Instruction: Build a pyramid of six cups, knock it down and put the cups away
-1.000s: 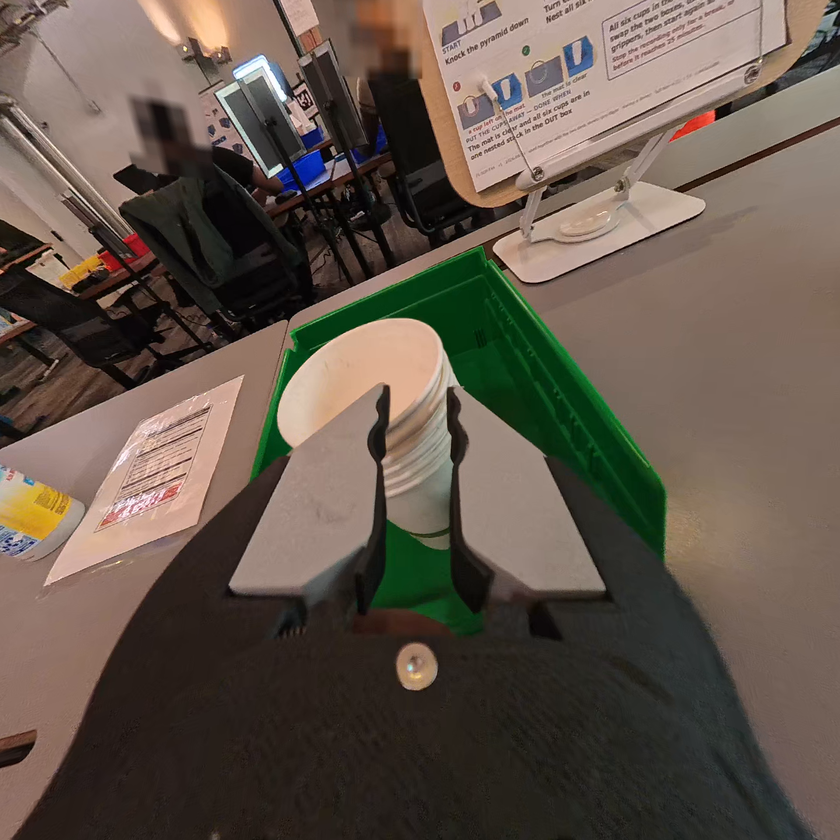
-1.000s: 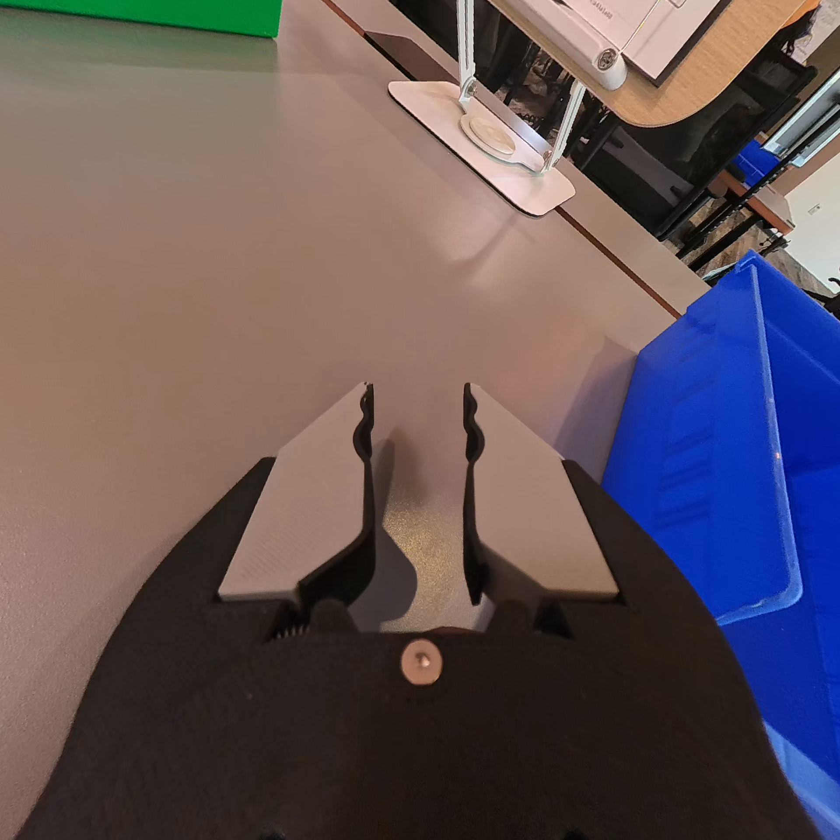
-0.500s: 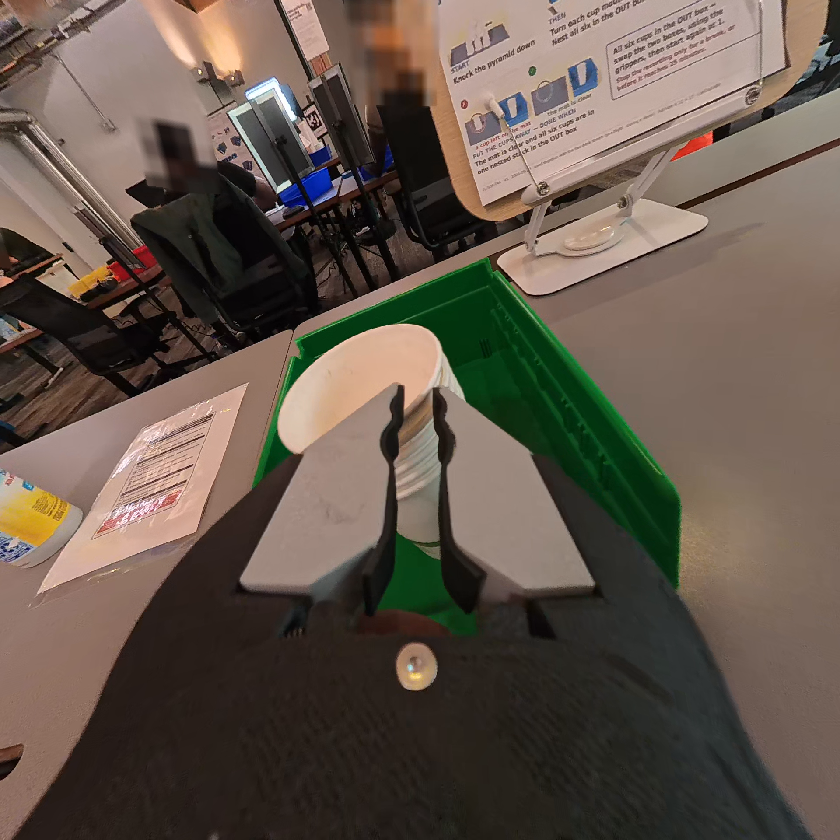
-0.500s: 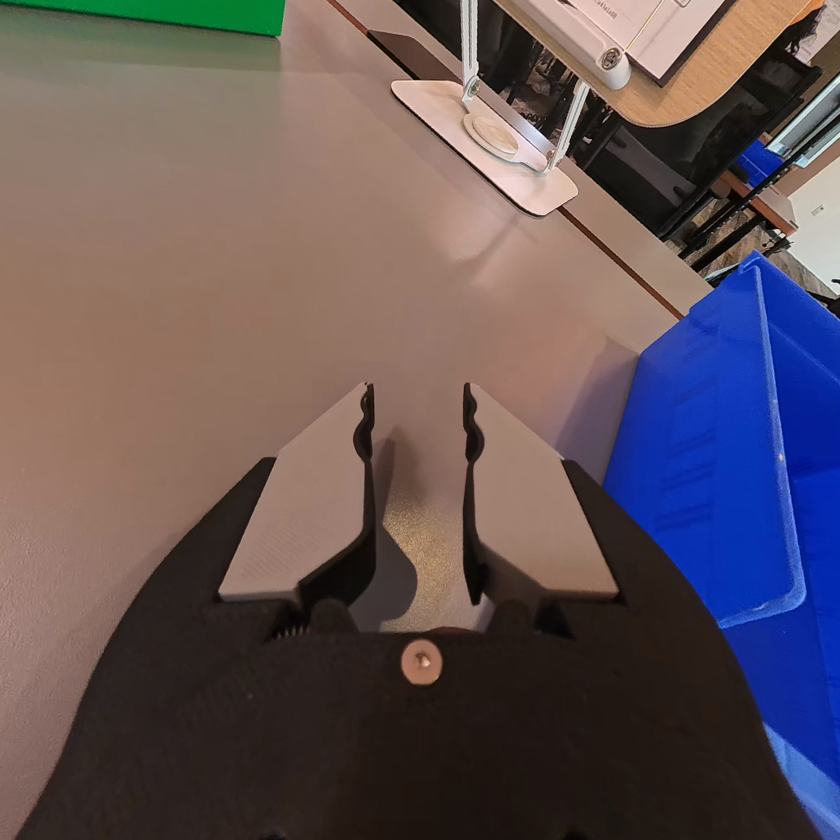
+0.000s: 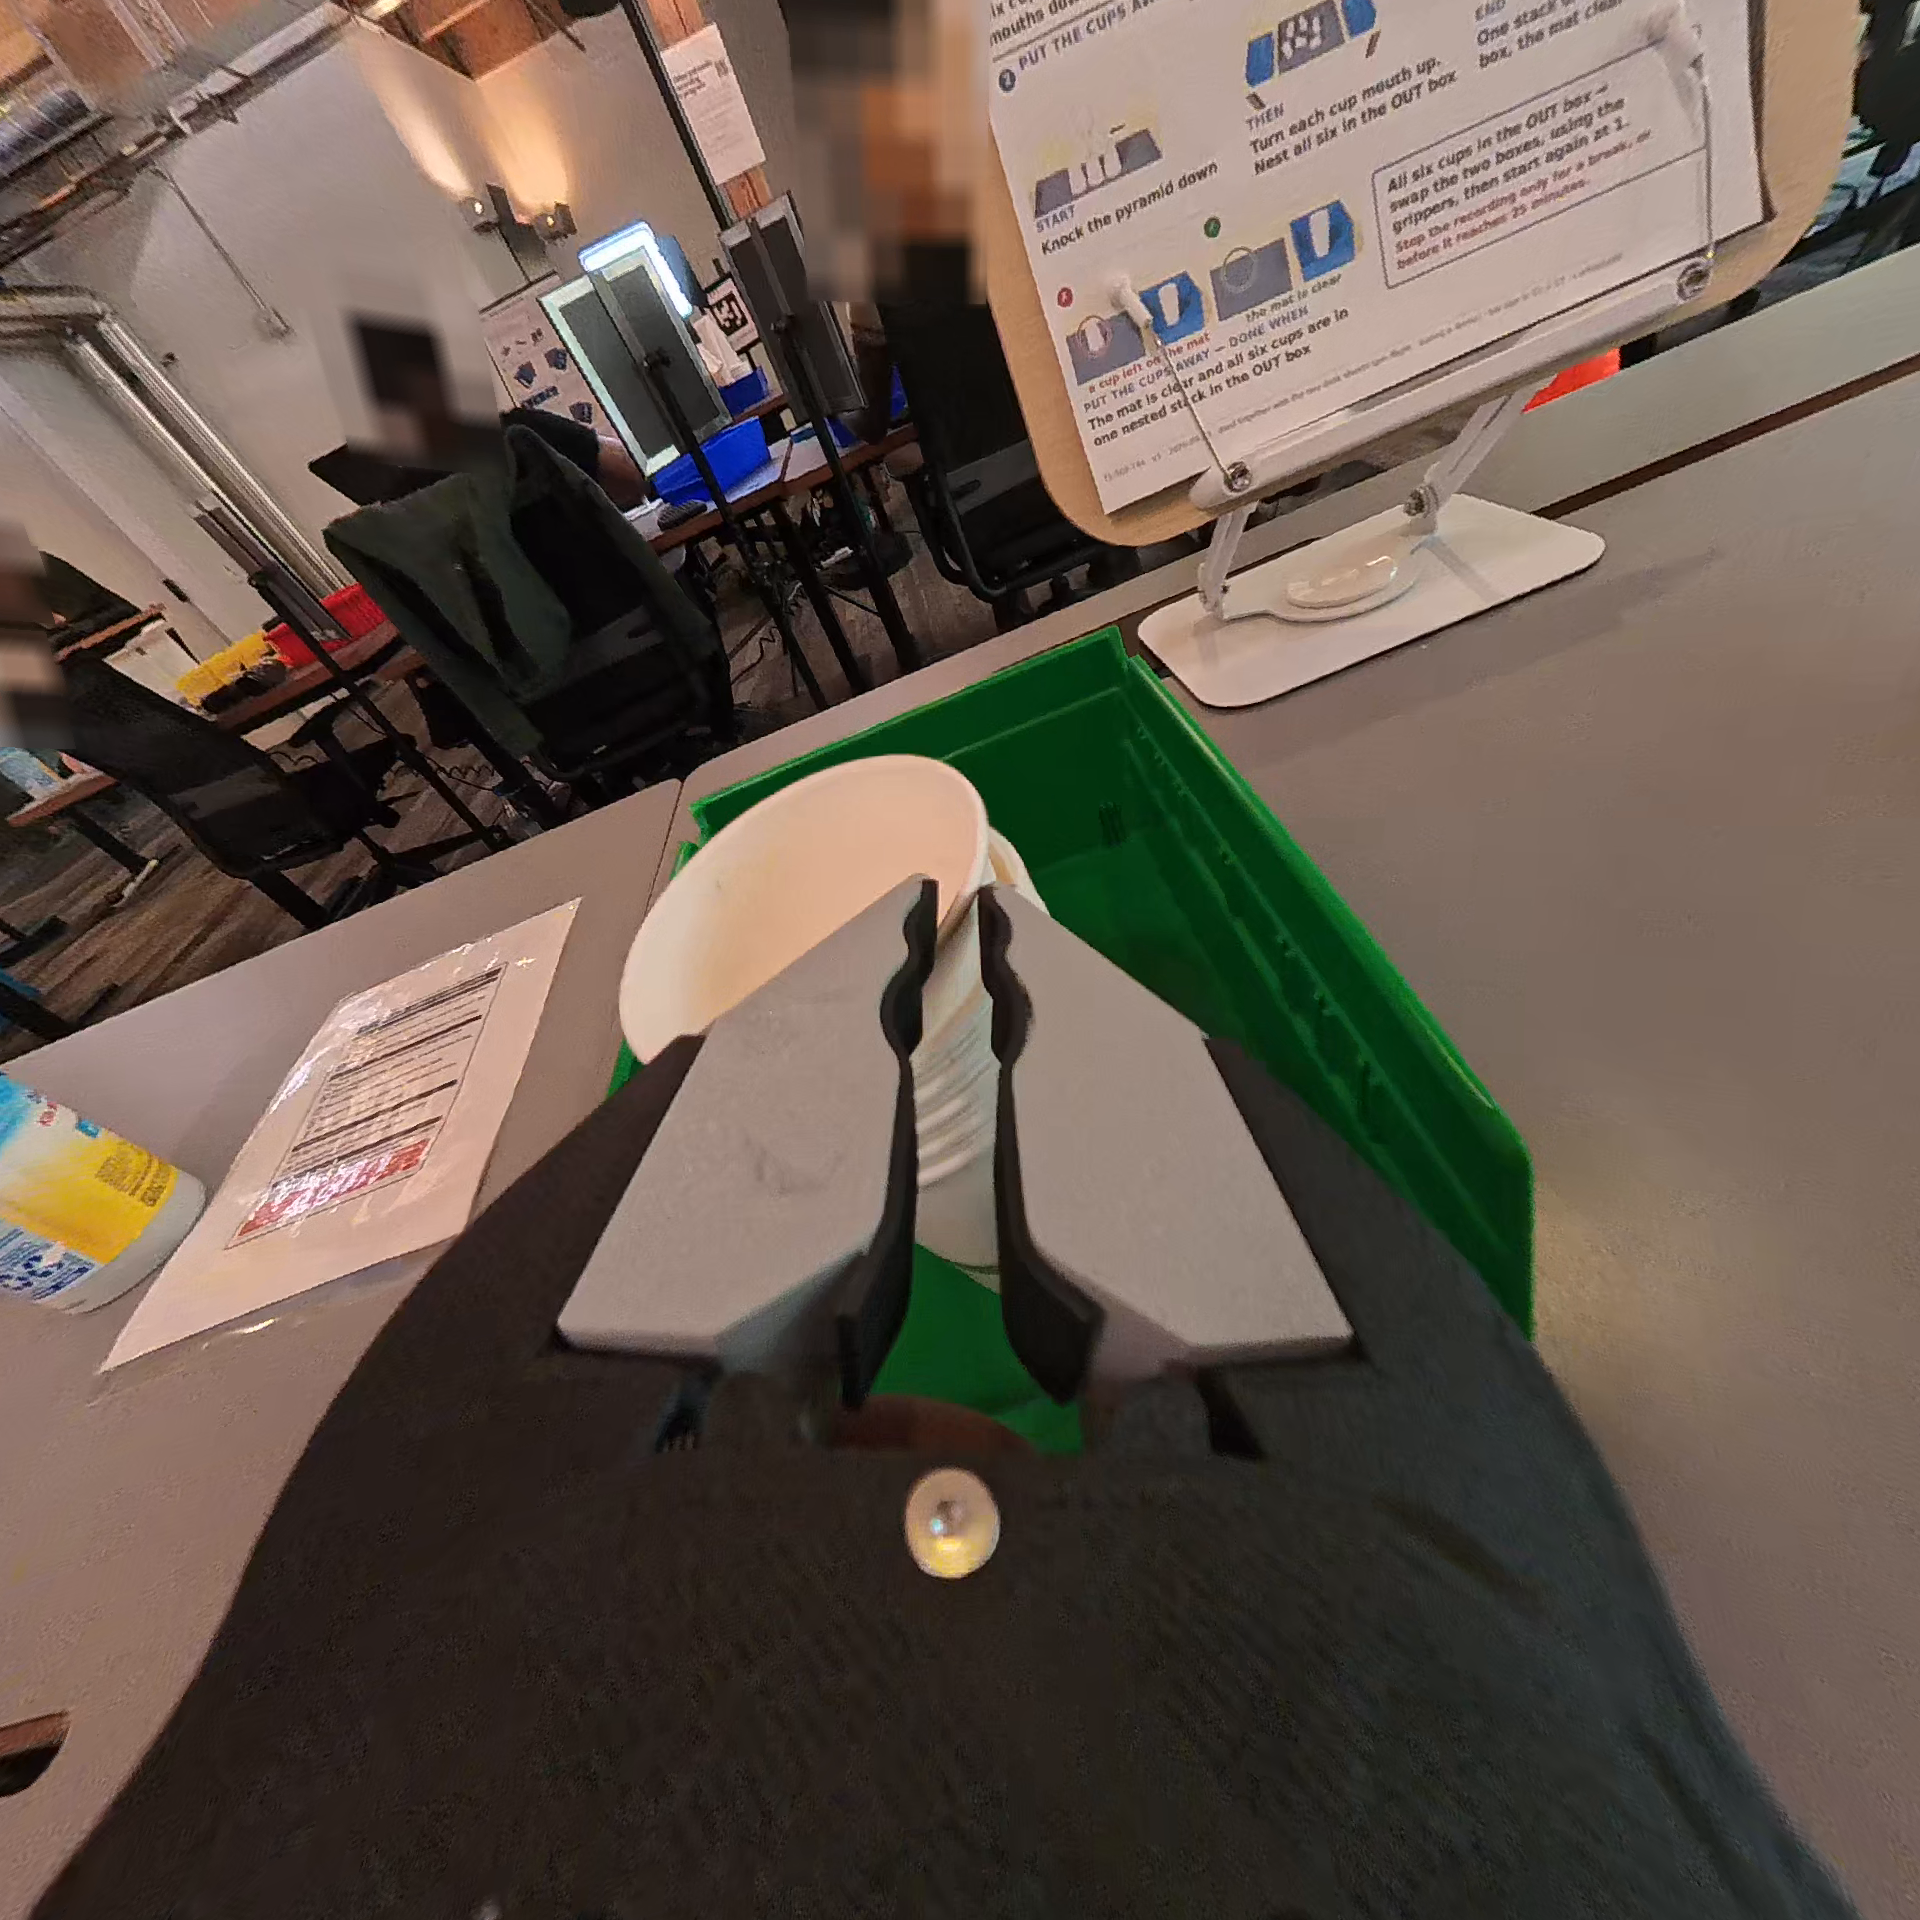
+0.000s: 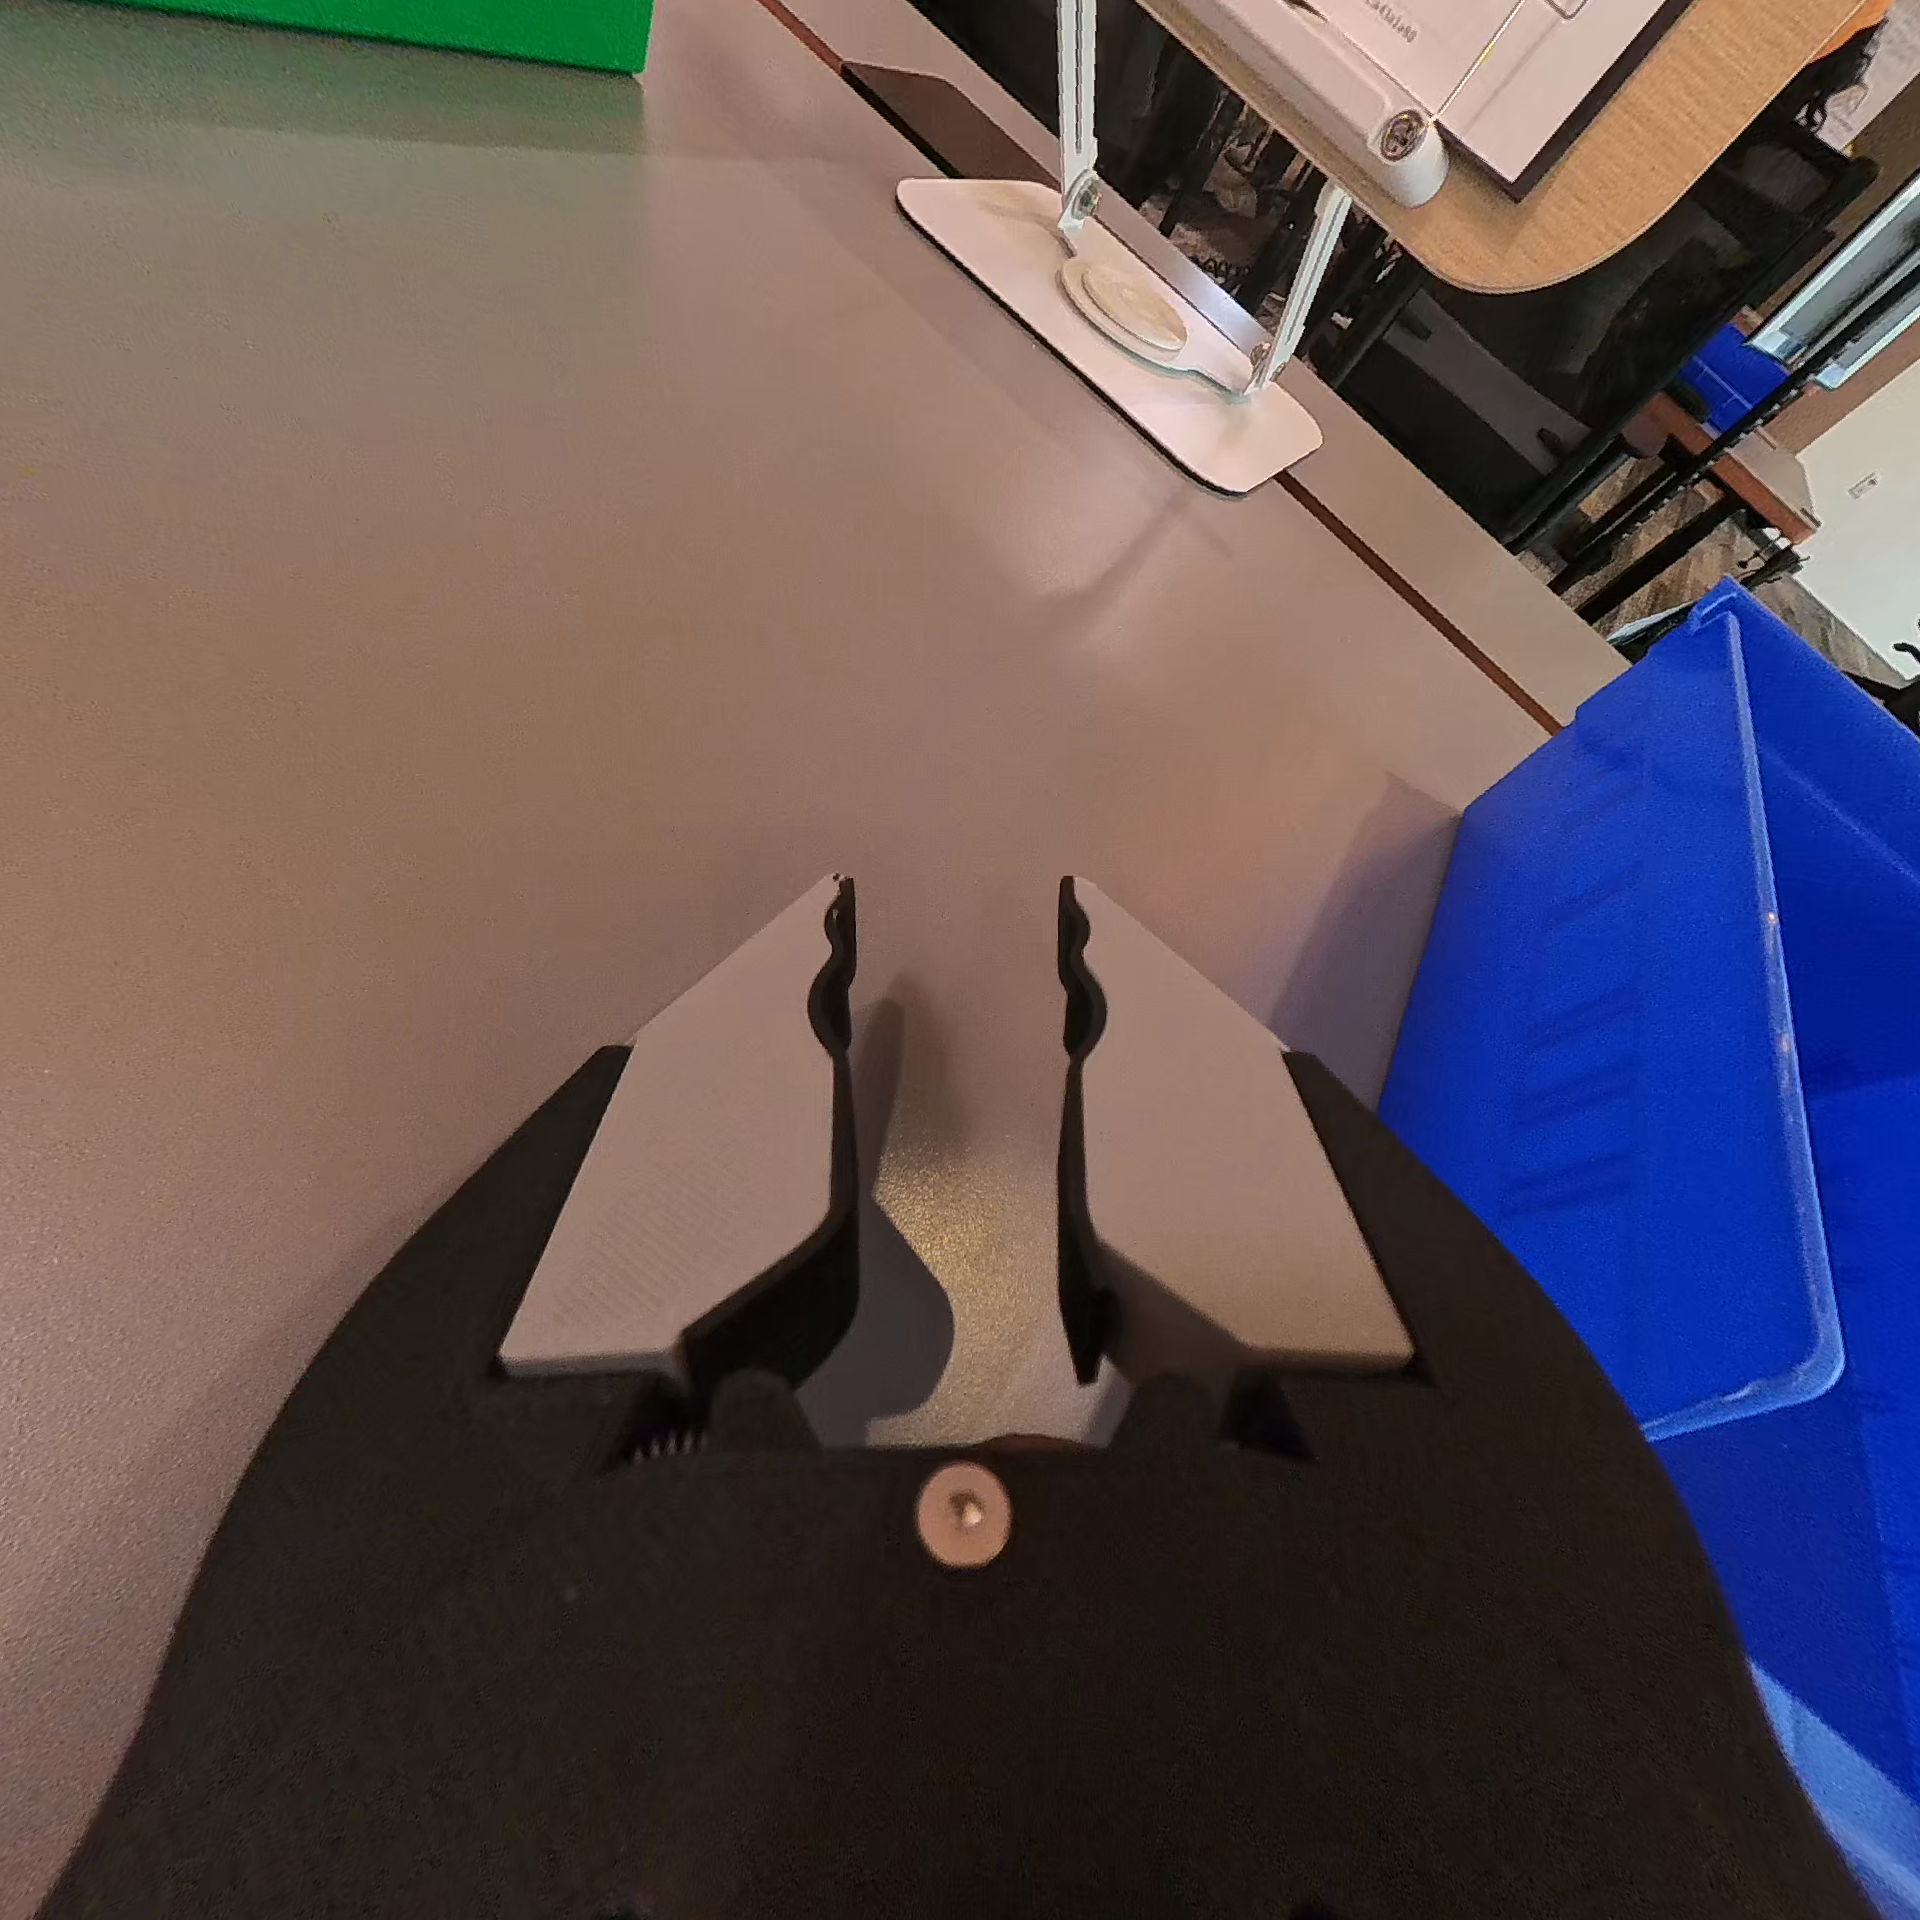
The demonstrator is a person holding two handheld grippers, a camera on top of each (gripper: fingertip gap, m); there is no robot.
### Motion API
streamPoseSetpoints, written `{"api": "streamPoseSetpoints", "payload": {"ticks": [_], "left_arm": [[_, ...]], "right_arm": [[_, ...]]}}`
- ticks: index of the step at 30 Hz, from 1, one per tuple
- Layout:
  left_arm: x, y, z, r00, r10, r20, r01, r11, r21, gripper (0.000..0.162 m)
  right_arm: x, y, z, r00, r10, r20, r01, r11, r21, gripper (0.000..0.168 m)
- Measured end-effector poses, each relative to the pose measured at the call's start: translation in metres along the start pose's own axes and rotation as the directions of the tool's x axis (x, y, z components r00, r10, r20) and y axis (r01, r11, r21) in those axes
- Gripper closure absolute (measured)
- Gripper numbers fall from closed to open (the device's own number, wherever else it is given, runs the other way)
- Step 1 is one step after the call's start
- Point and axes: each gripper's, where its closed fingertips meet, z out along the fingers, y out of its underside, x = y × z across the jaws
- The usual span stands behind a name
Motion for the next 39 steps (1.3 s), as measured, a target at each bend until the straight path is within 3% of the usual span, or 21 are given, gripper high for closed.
{"api": "streamPoseSetpoints", "payload": {"ticks": [22,34,39], "left_arm": [[-0.014,-0.059,-0.038,0.988,0.054,0.142,-0.086,0.97,0.228,0.161],[-0.021,-0.068,-0.045,0.982,0.039,0.184,-0.09,0.957,0.277,0.161],[-0.034,-0.07,-0.052,0.977,-0.04,0.209,-0.029,0.949,0.315,0.161]], "right_arm": [[-0.001,0.001,0.0,1.0,-0.011,-0.003,0.011,1.0,-0.005,0.132],[-0.001,0.001,0.001,1.0,-0.015,-0.003,0.015,1.0,-0.008,0.132],[-0.001,0.001,0.0,1.0,-0.015,-0.005,0.015,1.0,-0.006,0.132]]}}
